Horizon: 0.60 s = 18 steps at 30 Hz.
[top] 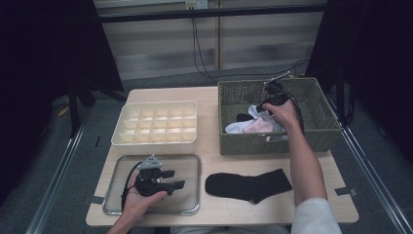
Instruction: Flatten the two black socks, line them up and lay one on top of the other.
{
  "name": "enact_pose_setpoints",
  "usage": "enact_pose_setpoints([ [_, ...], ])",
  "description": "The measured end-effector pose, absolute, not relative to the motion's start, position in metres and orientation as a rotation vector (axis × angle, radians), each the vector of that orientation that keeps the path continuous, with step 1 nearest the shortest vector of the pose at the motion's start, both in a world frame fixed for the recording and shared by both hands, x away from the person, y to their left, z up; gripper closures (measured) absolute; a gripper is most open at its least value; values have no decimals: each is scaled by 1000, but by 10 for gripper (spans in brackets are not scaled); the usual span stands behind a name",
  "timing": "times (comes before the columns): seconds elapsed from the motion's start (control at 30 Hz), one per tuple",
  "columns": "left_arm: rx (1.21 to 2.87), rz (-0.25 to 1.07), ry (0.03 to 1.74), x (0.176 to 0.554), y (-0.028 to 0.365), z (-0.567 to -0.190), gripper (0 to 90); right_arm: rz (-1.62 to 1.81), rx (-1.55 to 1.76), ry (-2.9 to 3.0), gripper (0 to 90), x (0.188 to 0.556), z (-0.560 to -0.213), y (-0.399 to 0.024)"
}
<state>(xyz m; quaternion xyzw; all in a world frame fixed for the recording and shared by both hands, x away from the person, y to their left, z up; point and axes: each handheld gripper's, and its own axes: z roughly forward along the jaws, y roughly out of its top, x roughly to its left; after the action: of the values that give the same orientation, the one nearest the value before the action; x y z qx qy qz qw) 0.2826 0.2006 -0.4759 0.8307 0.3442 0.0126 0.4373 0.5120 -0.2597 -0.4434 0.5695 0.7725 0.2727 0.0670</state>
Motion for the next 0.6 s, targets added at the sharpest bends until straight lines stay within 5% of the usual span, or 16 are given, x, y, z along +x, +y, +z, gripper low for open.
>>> enact_pose_setpoints([
  [0.6, 2056, 33, 857, 284, 202, -475, 361, 996, 1581, 2408, 676, 528, -439, -203],
])
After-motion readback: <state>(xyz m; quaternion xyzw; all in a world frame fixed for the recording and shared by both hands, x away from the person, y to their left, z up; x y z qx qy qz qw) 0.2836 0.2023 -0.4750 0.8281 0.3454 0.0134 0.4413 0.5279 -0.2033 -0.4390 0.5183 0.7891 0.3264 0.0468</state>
